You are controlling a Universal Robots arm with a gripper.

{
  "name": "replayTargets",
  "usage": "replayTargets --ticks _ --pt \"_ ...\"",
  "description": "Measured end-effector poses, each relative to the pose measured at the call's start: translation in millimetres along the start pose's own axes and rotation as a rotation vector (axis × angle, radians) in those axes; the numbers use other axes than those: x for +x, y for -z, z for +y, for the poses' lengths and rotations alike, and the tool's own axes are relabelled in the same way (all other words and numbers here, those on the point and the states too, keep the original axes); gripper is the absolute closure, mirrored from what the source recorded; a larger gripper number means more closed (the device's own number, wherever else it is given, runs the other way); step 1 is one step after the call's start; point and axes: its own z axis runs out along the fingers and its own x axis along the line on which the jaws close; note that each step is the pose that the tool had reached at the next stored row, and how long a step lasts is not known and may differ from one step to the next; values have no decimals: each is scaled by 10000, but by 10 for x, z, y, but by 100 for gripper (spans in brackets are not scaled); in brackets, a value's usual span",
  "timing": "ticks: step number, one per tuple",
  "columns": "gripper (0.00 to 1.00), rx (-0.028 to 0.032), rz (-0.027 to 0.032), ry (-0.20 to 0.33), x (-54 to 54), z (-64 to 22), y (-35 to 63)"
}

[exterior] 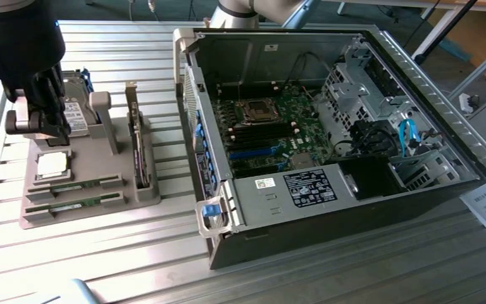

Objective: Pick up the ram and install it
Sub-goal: 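Pick up the ram and move it above insertion slot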

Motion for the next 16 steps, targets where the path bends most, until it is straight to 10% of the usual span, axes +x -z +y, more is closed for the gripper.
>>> replayTargets --ticks 4,7,16 --pt "76 -1 -48 0 -1 1 1" --pt "76 6 -189 5 -1 0 0" --pt "76 208 -87 7 0 2 0"
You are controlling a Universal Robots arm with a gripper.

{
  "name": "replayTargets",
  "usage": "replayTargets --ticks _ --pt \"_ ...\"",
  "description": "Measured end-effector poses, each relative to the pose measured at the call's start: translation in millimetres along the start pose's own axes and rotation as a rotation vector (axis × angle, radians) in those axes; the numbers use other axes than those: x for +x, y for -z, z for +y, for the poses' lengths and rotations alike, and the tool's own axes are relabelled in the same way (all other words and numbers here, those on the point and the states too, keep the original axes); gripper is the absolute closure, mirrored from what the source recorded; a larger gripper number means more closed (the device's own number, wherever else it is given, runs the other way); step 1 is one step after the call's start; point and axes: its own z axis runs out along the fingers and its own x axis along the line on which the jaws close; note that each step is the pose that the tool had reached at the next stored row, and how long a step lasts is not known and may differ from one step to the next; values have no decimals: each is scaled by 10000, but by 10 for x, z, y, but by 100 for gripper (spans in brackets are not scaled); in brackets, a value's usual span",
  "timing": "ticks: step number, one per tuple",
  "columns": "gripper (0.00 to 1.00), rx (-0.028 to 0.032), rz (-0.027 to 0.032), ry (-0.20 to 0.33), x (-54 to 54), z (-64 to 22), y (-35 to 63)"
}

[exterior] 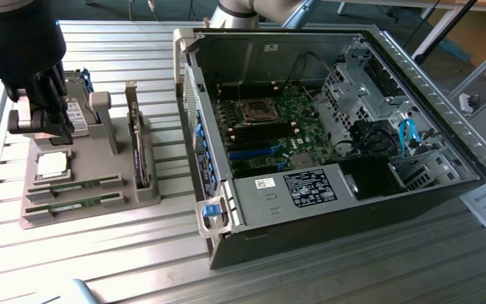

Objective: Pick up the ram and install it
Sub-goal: 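Pick up the ram and move it above insertion slot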

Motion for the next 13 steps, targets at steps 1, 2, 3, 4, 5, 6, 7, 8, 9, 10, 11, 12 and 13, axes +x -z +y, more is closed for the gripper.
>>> replayTargets --ticks 1,2,3,4,5,6,7,8,9,10,11,12,13 --pt "76 18 9 1 1 0 1" --pt "76 20 9 1 0 0 1" --pt "76 22 9 1 0 0 1" --pt "76 22 8 0 0 0 1" --pt "76 28 8 0 0 0 -1" --pt "76 38 6 0 0 0 -9" --pt "76 42 7 -1 0 0 -20" --pt "76 49 8 -1 -1 1 -28" --pt "76 58 11 -1 -1 1 -36" --pt "76 76 15 -1 -1 2 -48" --pt "76 106 25 -3 -1 4 -55" --pt "76 166 35 -4 -1 6 -60" --pt "76 226 36 -5 -1 6 -65"
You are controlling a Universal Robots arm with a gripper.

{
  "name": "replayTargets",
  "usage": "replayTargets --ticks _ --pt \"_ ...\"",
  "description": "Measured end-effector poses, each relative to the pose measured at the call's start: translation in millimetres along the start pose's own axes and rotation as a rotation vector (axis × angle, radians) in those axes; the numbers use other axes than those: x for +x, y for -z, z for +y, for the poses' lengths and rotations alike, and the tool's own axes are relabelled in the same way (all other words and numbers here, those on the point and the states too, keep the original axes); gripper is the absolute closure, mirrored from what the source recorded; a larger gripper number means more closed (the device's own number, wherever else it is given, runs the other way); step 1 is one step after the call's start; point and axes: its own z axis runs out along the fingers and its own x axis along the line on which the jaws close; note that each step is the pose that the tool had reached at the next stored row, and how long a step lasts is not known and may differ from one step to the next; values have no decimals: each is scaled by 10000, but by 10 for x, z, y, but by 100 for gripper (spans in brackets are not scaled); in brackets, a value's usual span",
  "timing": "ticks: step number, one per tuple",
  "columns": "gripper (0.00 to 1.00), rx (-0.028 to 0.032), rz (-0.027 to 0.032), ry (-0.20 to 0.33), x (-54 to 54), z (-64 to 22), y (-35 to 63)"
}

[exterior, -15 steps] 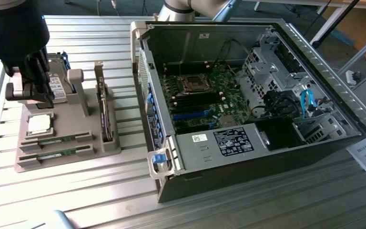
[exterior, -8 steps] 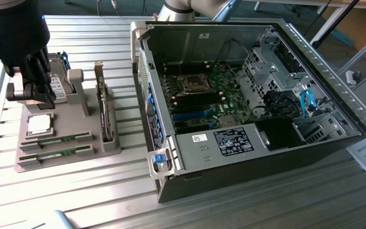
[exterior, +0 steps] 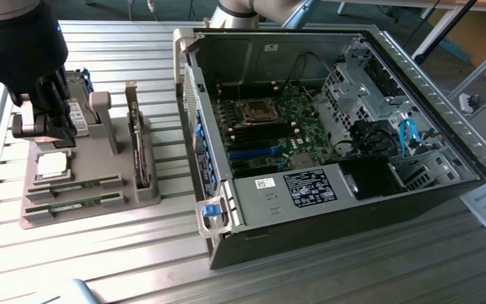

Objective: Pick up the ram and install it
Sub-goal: 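Pick up the ram and move it above insertion slot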

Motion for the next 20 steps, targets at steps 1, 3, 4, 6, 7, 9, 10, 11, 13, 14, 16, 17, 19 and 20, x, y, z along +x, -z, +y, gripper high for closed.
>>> replayTargets --ticks 1,3,4,6,7,9,10,11,13,14,16,17,19,20 --pt "76 31 1 1 0 -1 0" --pt "76 52 -2 -1 0 0 -3" --pt "76 58 -1 -1 0 0 -2" --pt "76 61 -2 -1 0 0 -3" --pt "76 61 -2 -1 0 0 -3" --pt "76 65 -10 -2 0 1 -2" --pt "76 66 -14 -2 0 1 -2" --pt "76 67 -16 -2 0 1 -3" --pt "76 66 -16 -2 0 0 -2" --pt "76 66 -16 -1 0 0 -2" --pt "76 69 -18 0 1 4 -17" --pt "76 69 -16 -1 0 8 -21" --pt "76 91 -25 -2 0 17 -31" --pt "76 102 -35 -1 0 19 -34"
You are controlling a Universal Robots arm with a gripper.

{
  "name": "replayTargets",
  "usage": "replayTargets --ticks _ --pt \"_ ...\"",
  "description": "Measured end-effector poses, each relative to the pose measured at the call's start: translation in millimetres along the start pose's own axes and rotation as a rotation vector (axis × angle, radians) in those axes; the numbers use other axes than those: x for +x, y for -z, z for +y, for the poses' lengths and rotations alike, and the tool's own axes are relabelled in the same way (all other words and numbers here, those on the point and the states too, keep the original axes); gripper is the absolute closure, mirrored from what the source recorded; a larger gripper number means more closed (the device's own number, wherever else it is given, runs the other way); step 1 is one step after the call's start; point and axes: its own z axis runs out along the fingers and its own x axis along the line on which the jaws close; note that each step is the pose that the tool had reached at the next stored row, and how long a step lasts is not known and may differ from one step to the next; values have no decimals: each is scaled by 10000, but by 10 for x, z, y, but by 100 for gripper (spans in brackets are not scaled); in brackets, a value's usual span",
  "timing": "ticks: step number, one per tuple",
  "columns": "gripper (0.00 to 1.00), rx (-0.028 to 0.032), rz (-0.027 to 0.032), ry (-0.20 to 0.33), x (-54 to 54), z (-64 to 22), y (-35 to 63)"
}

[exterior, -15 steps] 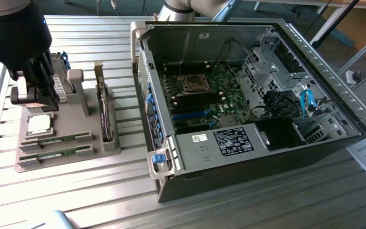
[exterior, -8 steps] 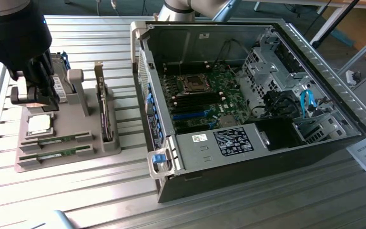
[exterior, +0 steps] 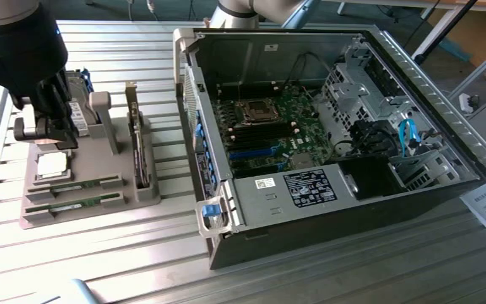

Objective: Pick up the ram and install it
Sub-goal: 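Pick up the ram and move it above insertion slot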

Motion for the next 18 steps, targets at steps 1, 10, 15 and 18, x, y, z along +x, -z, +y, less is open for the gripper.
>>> replayTargets --ticks 1,10,15,18 --pt "76 3 -3 0 -1 2 -3" --pt "76 11 -3 -1 -1 37 -73" --pt "76 11 -3 -1 -1 50 -132" --pt "76 12 -4 -1 -2 63 -181"
